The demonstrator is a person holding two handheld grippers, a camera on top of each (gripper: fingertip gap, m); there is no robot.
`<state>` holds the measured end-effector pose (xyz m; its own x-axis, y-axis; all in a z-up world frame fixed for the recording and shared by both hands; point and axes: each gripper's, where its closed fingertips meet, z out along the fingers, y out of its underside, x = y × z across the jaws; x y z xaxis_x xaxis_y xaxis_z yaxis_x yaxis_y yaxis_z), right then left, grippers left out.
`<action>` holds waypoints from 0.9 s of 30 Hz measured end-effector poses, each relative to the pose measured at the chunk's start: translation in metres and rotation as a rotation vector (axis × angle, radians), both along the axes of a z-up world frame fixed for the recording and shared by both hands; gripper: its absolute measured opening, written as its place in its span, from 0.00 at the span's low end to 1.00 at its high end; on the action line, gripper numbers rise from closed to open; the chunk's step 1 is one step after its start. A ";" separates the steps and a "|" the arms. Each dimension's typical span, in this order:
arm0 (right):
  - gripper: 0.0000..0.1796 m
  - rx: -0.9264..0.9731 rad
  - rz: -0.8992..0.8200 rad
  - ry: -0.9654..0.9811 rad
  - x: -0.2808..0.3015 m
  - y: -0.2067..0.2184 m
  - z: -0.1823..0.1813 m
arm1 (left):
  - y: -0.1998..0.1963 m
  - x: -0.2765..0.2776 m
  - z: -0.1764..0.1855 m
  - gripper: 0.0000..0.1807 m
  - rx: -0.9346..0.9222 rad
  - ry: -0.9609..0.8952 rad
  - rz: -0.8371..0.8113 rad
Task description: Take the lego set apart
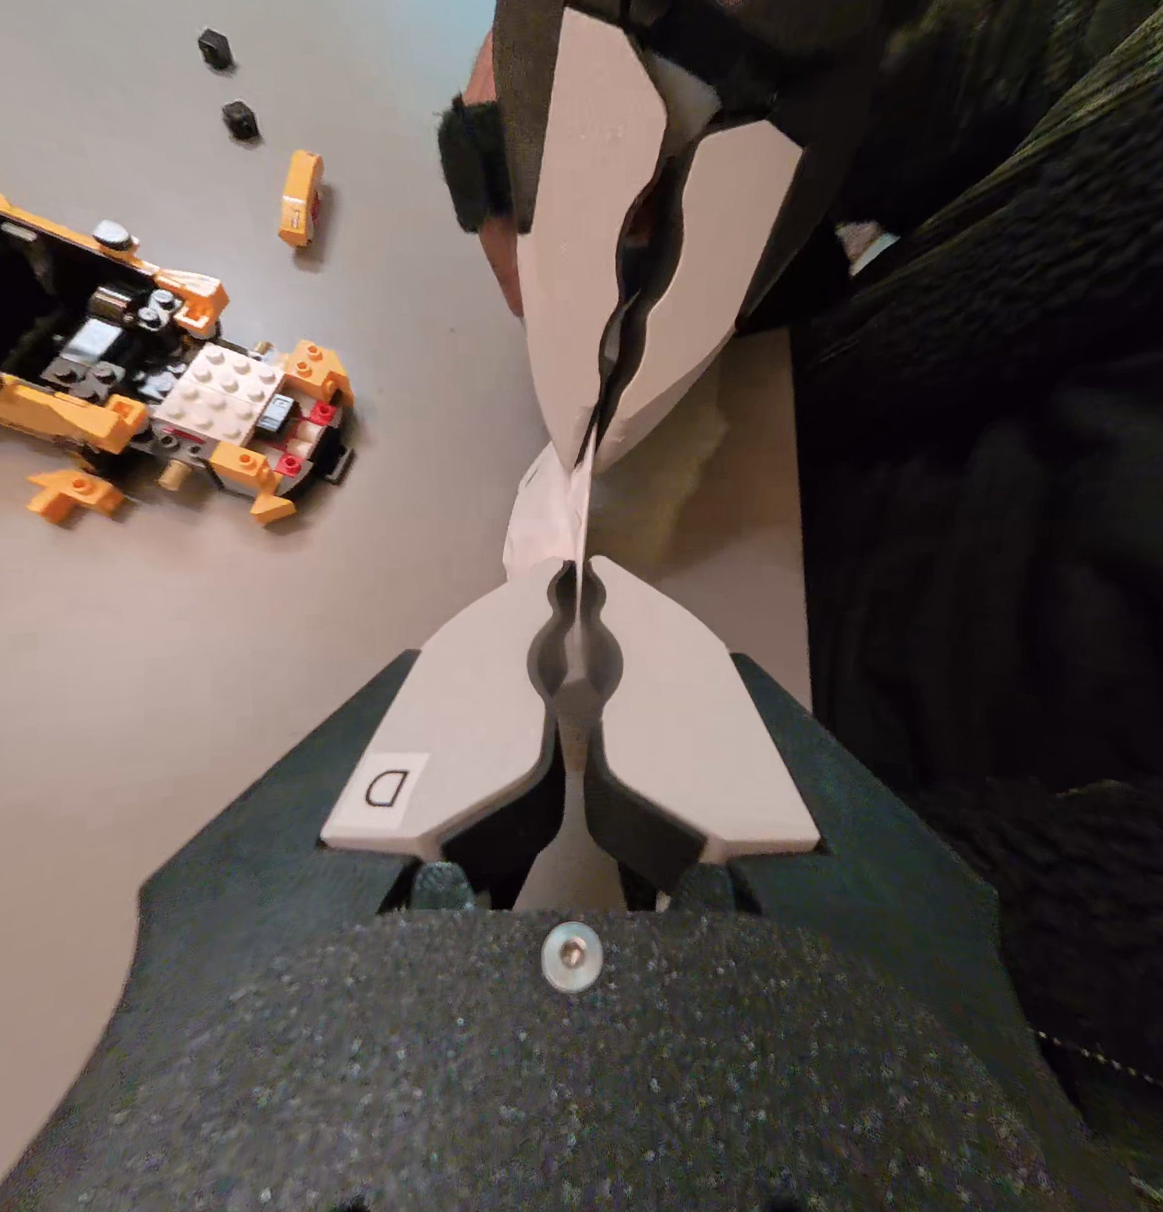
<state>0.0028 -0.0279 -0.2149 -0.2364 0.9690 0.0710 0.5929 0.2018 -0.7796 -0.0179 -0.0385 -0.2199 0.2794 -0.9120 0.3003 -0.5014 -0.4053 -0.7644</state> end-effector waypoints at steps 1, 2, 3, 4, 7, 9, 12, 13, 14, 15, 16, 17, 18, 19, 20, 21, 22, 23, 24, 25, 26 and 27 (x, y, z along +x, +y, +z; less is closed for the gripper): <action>0.00 -0.052 -0.002 0.012 0.001 -0.001 0.002 | 0.000 0.001 0.002 0.01 -0.025 -0.031 -0.003; 0.00 -0.095 -0.001 0.019 0.002 -0.001 0.003 | 0.000 0.002 0.002 0.01 -0.045 -0.052 -0.005; 0.01 -0.135 0.001 0.021 0.003 -0.002 0.002 | -0.001 0.003 0.002 0.01 -0.058 -0.057 -0.009; 0.01 -0.164 -0.004 0.026 0.003 -0.002 0.002 | -0.001 0.003 0.000 0.01 -0.061 -0.051 -0.010; 0.00 -0.214 -0.010 0.058 0.006 -0.002 0.004 | -0.003 0.000 0.000 0.01 -0.096 -0.069 -0.014; 0.00 -0.182 -0.012 0.050 0.006 0.000 0.001 | -0.001 -0.001 -0.004 0.01 -0.083 -0.047 -0.009; 0.00 -0.225 -0.021 0.068 0.006 0.003 0.003 | 0.001 0.000 -0.001 0.01 -0.097 -0.077 -0.005; 0.00 -0.218 -0.032 0.072 0.005 0.005 0.003 | 0.003 -0.001 -0.002 0.01 -0.074 -0.065 0.005; 0.00 -0.187 -0.041 0.081 0.004 0.008 0.003 | 0.007 -0.002 -0.002 0.01 -0.042 -0.055 0.017; 0.00 -0.128 -0.039 0.095 0.003 0.009 0.003 | 0.009 -0.003 -0.001 0.01 -0.013 -0.058 0.023; 0.00 -0.046 -0.029 0.103 0.002 0.010 0.004 | 0.011 -0.004 0.000 0.01 0.016 -0.057 0.027; 0.00 0.057 -0.025 0.097 0.003 0.012 0.002 | 0.013 -0.006 -0.003 0.01 0.062 -0.025 0.037; 0.00 0.164 -0.021 0.085 0.004 0.015 -0.001 | 0.015 -0.010 -0.008 0.01 0.120 0.028 0.044; 0.00 0.237 -0.012 0.084 0.004 0.014 -0.003 | 0.014 -0.011 -0.011 0.01 0.163 0.065 0.037; 0.00 0.274 -0.005 0.082 0.004 0.011 -0.005 | 0.011 -0.011 -0.014 0.01 0.181 0.088 0.028; 0.00 0.294 0.000 0.071 0.004 0.009 -0.008 | 0.009 -0.012 -0.017 0.01 0.190 0.114 0.028; 0.00 0.319 0.004 0.057 0.004 0.008 -0.012 | 0.008 -0.012 -0.020 0.01 0.194 0.132 0.030; 0.00 0.348 0.008 0.045 0.005 0.007 -0.016 | 0.006 -0.012 -0.022 0.01 0.194 0.146 0.029; 0.00 0.369 0.016 0.033 0.005 0.007 -0.019 | 0.005 -0.011 -0.025 0.01 0.197 0.160 0.023; 0.01 0.378 0.026 0.018 0.006 0.005 -0.023 | 0.002 -0.011 -0.027 0.01 0.199 0.177 0.013; 0.01 0.375 0.036 0.001 0.007 0.002 -0.027 | 0.000 -0.011 -0.031 0.01 0.188 0.198 0.009; 0.01 0.352 0.042 -0.013 0.007 -0.001 -0.031 | -0.003 -0.011 -0.034 0.01 0.156 0.214 0.010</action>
